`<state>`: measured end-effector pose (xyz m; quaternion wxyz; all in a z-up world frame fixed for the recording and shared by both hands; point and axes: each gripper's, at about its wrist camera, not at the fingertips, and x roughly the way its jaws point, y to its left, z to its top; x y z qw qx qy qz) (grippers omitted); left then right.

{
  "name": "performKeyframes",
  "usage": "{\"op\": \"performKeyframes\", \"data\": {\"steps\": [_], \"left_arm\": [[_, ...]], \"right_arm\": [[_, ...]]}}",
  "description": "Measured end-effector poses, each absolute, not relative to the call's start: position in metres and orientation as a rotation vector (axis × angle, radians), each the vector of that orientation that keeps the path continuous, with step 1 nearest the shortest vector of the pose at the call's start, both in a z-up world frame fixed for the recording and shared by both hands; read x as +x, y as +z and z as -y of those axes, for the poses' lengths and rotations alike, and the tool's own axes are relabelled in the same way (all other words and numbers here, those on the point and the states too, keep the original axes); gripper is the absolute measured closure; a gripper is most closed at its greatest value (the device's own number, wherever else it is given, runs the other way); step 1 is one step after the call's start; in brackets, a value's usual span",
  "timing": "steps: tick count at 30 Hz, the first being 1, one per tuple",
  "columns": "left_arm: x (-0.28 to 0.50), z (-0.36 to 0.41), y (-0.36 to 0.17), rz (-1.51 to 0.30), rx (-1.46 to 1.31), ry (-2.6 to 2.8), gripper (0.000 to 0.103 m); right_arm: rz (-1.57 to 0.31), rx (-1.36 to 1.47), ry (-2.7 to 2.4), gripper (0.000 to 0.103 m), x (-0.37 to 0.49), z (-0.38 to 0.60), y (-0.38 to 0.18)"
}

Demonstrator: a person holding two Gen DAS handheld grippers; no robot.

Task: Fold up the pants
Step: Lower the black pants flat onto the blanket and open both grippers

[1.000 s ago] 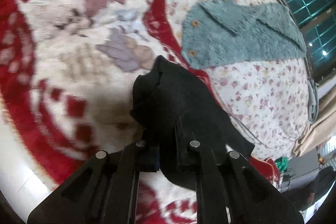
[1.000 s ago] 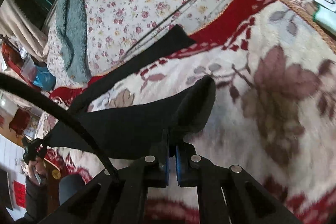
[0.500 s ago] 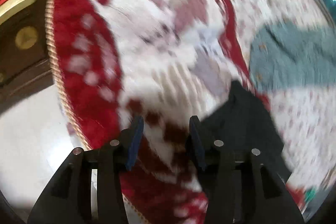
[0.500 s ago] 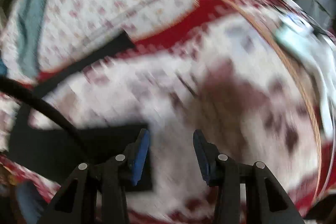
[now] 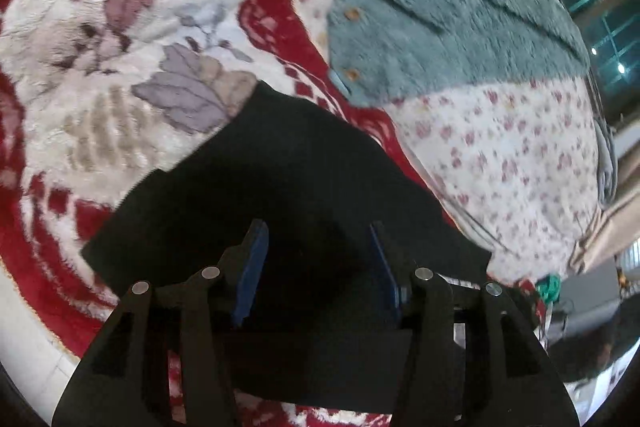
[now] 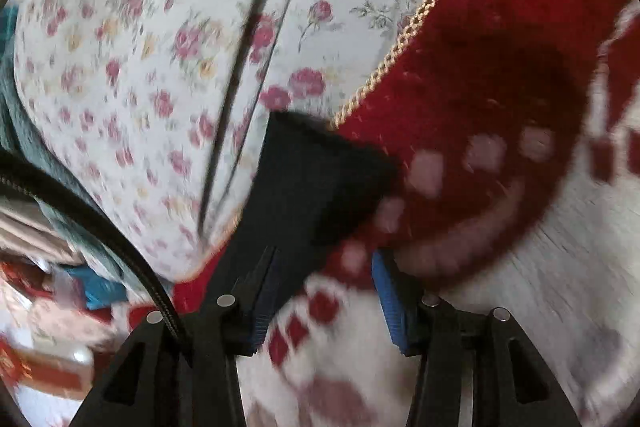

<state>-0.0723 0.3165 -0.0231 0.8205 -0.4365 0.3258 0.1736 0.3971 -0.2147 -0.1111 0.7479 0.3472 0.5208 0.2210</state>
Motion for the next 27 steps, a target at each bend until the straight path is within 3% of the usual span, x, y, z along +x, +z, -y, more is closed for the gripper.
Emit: {"op": "performKeyframes", "data": {"steps": [4, 6, 7, 13, 19, 27], "left_arm": [[-0.068, -0.315, -0.023, -0.721, -0.905, 0.354, 0.054], [-0.064, -0.316, -0.024, -0.736, -0.899, 0.362, 0.054], [-0.064, -0.316, -0.024, -0.741, -0.896, 0.367, 0.054], [-0.059, -0.301, -0.022, -0.844, -0.763, 0.388, 0.054], [-0.076, -0.281, -0.021, -0.871, -0.767, 0.358, 0.054], [-0.093, -0.276, -0.001, -0.881, -0.709, 0.336, 0.054]], "right_arm": [[-1.064, 0.748, 0.531, 0.06, 0.411, 0.204, -0.116], [-1.072, 0.673, 0.49, 0.082, 0.415, 0.196, -0.114], [-1.09, 0.606, 0.468, 0.099, 0.412, 0.191, -0.112], [-1.014, 0.199, 0.424, 0.099, 0.363, 0.18, -0.06], [-1.037, 0.19, 0.344, 0.1, 0.313, 0.233, -0.027], [-1.064, 0.286, 0.24, 0.1, 0.274, 0.293, -0.049]]}}
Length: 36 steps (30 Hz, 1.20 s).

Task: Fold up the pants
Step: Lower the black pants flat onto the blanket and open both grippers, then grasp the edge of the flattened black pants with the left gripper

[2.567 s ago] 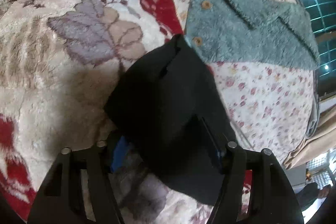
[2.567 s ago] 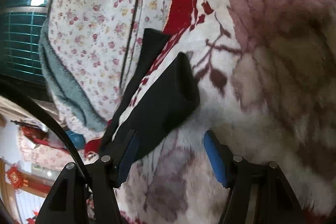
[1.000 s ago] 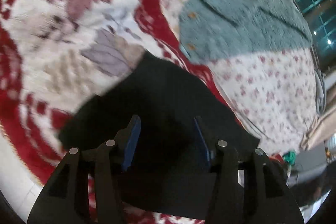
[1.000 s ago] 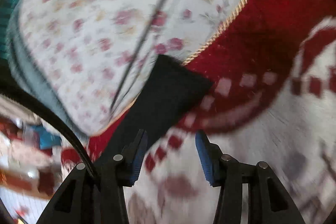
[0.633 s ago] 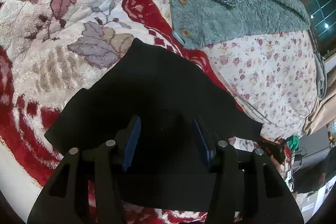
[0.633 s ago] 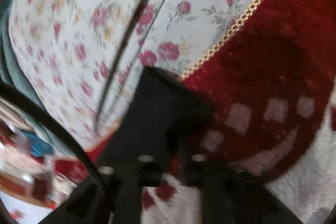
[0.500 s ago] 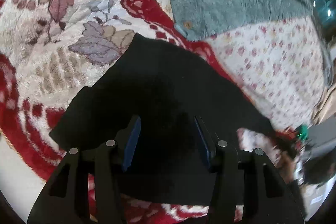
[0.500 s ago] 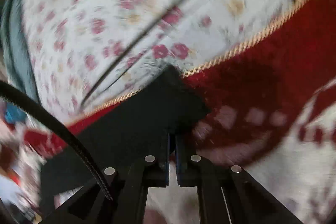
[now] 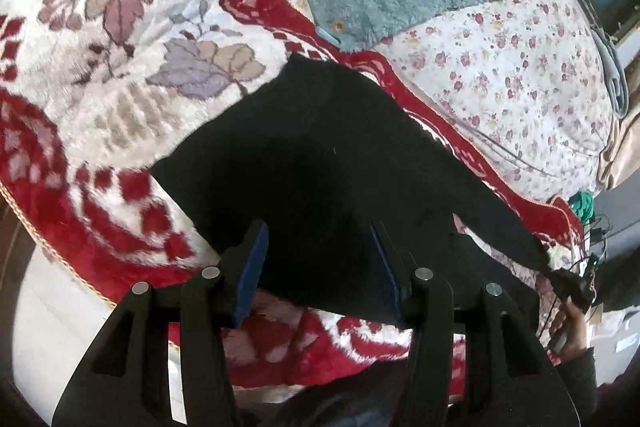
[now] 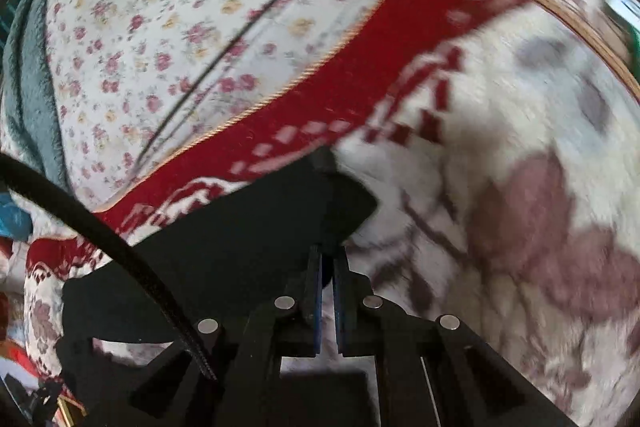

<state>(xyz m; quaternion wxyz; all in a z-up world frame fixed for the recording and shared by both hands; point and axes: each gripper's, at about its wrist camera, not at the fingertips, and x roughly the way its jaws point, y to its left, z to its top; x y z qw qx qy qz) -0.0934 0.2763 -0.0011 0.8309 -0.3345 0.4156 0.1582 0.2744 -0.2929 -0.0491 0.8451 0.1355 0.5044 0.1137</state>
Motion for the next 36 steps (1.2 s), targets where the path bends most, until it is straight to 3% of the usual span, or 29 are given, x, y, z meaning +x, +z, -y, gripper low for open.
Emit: {"op": "performKeyframes", "data": {"steps": [4, 9, 11, 13, 20, 29, 36], "left_arm": [[-0.097, -0.283, 0.008, -0.853, -0.697, 0.351, 0.054], [-0.09, -0.269, 0.006, -0.811, -0.612, 0.388, 0.05], [-0.082, -0.256, 0.002, -0.819, -0.621, 0.349, 0.05], [-0.077, -0.244, 0.0, -0.815, -0.625, 0.326, 0.05], [-0.066, -0.186, 0.001, -0.786, -0.46, 0.283, 0.05], [-0.084, -0.16, 0.033, -0.54, -0.258, 0.209, 0.05], [-0.075, -0.171, 0.027, -0.601, -0.295, 0.158, 0.05]], "right_arm": [[-1.091, 0.238, 0.056, 0.096, 0.258, 0.322, -0.058], [-0.941, 0.117, 0.162, 0.094, 0.197, 0.316, -0.014], [-0.911, 0.059, 0.293, 0.081, 0.161, 0.29, -0.001], [-0.879, 0.005, 0.413, 0.074, 0.126, 0.26, 0.002], [-0.851, -0.091, 0.532, 0.073, 0.077, 0.218, -0.025], [-0.883, -0.092, 0.505, 0.072, 0.065, 0.214, -0.017], [-0.898, -0.033, 0.558, 0.072, 0.058, 0.202, -0.012]]}}
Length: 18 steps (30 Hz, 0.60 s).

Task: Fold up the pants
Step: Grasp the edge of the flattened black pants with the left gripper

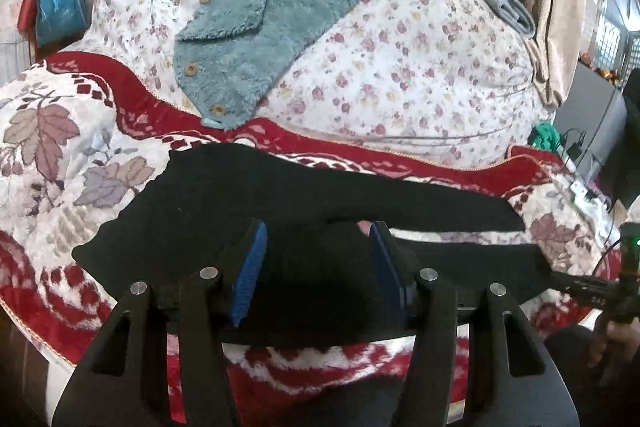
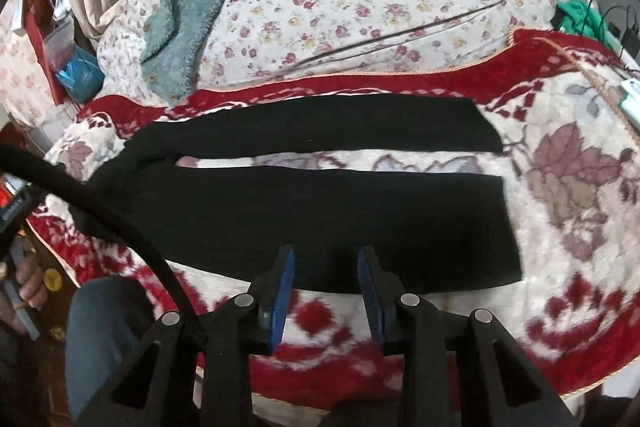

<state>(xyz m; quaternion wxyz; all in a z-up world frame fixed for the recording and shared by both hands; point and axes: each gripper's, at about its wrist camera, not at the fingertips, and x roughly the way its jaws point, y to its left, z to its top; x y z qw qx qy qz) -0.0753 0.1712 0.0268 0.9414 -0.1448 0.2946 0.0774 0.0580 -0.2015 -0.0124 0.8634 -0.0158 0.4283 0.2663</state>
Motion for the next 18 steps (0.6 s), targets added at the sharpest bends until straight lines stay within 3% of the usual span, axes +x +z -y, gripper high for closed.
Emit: {"op": "performKeyframes", "data": {"steps": [8, 18], "left_arm": [[-0.064, -0.168, 0.014, -0.644, -0.264, 0.182, 0.05], [-0.052, -0.196, 0.018, -0.707, -0.244, 0.273, 0.05]], "right_arm": [[-0.92, -0.149, 0.557, 0.072, 0.061, 0.176, -0.031], [-0.934, -0.101, 0.546, 0.072, 0.075, 0.192, -0.037]]}}
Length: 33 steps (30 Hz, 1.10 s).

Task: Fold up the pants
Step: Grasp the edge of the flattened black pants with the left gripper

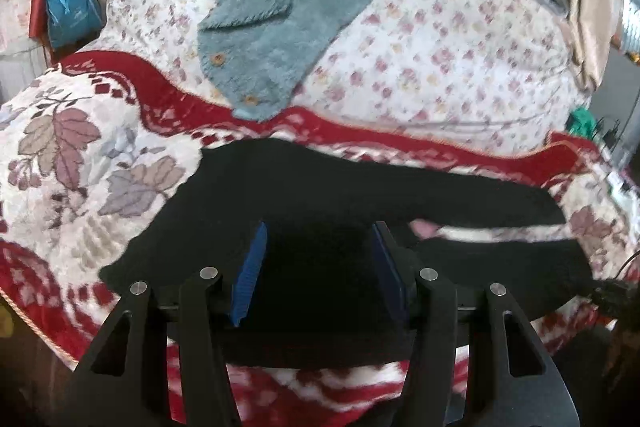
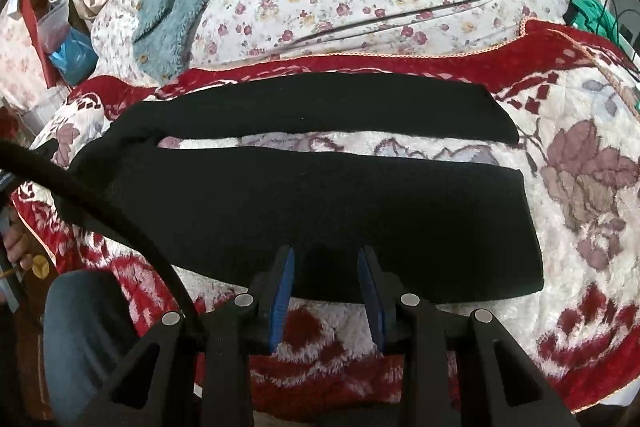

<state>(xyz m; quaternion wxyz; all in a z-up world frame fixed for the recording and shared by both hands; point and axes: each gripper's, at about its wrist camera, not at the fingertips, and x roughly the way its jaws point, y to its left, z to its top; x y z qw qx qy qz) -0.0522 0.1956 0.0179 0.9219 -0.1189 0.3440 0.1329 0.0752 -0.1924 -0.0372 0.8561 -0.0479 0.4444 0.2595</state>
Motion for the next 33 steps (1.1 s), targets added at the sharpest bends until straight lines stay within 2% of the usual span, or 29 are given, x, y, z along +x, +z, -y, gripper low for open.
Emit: {"op": "performKeyframes", "data": {"steps": [7, 13, 18, 25, 33], "left_arm": [[-0.04, -0.24, 0.018, -0.774, -0.306, 0.149, 0.05], [0.012, -0.321, 0.029, -0.837, -0.296, 0.116, 0.05], [0.069, -0.376, -0.015, -1.044, -0.215, 0.063, 0.05], [0.096, -0.384, -0.058, -1.125, -0.136, -0.008, 0.05], [0.118, -0.4, -0.072, -1.133, -0.13, -0.079, 0.05]], "right_arm": [[-0.932, -0.054, 0.571, 0.072, 0.081, 0.2, -0.037], [-0.949, -0.018, 0.58, 0.072, 0.085, 0.202, -0.039], [-0.967, -0.034, 0.579, 0.072, 0.088, 0.198, -0.043], [-0.996, -0.044, 0.559, 0.072, 0.091, 0.195, -0.048], [-1.01, -0.059, 0.531, 0.072, 0.094, 0.191, -0.05]]}}
